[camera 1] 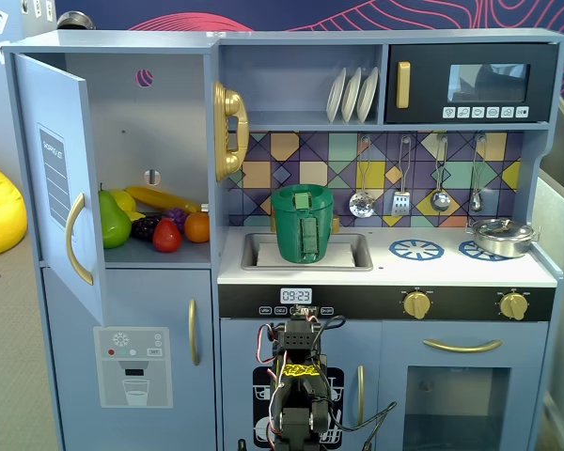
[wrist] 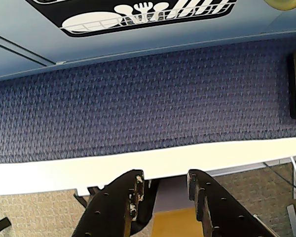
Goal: Close the left cabinet door
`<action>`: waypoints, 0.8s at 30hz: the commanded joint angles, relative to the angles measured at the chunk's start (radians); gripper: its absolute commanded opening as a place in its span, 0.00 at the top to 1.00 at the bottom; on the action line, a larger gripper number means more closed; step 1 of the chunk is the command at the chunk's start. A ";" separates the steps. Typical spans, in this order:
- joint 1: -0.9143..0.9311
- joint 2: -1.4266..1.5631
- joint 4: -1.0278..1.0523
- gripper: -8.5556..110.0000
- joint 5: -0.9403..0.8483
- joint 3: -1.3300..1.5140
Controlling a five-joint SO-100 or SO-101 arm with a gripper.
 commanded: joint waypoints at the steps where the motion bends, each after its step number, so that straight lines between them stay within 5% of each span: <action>1: -0.037 -0.006 0.167 0.93 0.032 0.020; 15: -0.064 -0.006 0.167 0.93 0.026 0.020; 19: -0.275 -0.009 0.084 0.93 0.072 -0.037; 24: -0.732 -0.021 -0.265 0.93 0.049 -0.236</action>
